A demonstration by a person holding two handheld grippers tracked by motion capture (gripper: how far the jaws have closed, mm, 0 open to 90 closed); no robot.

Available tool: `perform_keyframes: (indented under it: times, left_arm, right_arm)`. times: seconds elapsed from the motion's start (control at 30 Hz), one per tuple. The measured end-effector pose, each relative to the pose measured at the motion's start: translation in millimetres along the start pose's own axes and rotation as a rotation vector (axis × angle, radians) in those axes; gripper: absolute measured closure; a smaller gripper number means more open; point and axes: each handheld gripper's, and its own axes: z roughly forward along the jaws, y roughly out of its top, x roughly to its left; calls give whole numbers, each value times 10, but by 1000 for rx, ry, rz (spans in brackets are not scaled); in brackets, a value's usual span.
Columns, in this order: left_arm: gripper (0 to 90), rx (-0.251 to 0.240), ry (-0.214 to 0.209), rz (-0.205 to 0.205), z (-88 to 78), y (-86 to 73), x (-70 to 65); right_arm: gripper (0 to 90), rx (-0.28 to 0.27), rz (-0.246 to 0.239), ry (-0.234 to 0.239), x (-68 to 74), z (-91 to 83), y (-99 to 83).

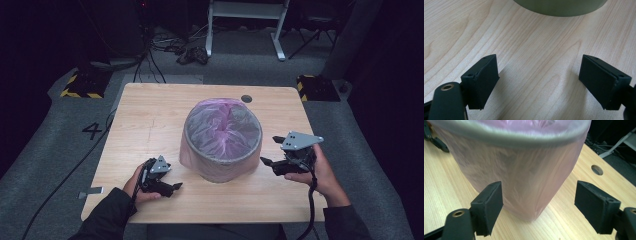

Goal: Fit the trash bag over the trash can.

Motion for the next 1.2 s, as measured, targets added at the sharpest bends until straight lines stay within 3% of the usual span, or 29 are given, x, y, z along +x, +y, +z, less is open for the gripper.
perform_keyframes:
  times: [0.53, 1.2]
  left_arm:
    - [159, 0, 0, 0, 0, 0, 0]
    - [159, 0, 0, 0, 0, 0, 0]
  right_arm:
    - [224, 95, 13, -22, -11, 193, -282]
    - [216, 240, 37, -41, 20, 474, -804]
